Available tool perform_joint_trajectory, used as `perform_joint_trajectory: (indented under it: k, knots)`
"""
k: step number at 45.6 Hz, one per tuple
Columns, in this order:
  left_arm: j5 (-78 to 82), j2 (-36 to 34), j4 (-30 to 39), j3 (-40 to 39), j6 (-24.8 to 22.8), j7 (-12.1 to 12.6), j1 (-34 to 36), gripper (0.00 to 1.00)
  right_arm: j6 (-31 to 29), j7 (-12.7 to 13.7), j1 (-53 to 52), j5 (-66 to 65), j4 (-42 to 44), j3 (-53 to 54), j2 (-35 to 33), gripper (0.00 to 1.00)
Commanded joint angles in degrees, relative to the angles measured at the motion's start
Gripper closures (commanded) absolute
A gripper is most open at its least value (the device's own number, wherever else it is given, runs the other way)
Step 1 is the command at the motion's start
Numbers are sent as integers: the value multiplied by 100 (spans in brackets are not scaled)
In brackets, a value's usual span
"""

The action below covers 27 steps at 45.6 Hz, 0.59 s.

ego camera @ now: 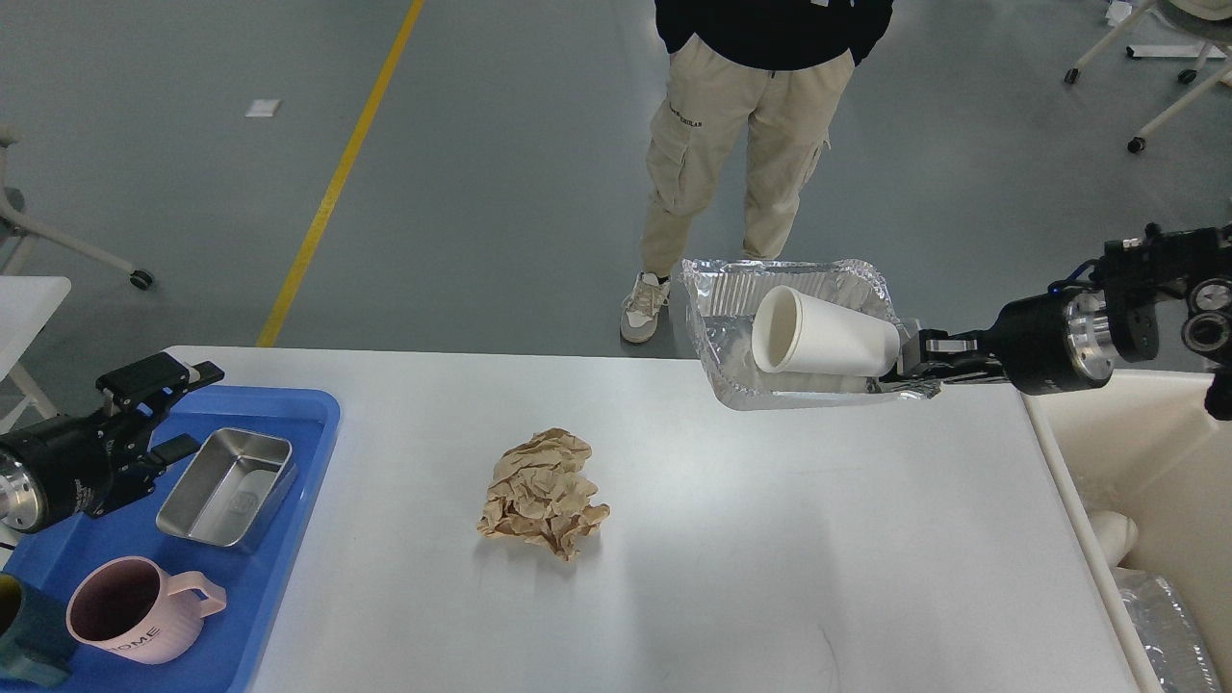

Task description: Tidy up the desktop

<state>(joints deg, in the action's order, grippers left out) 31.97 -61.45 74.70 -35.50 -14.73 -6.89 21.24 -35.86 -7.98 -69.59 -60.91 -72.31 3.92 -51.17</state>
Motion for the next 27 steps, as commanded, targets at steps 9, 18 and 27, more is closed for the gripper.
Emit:
perform_joint_trajectory:
  k: [9,18,27]
  knots:
    - [-209,-640,501,474,32,117,-33,3,0,7,24,-8,15,-23,11,100]
    - [-279,-719,590,580,23,381,-15,3,0,-2,15,-8,15,-23,37,100]
    - [-183,-641,519,580,-55,381,257,3,0,-2,24,-8,15,-14,28,100]
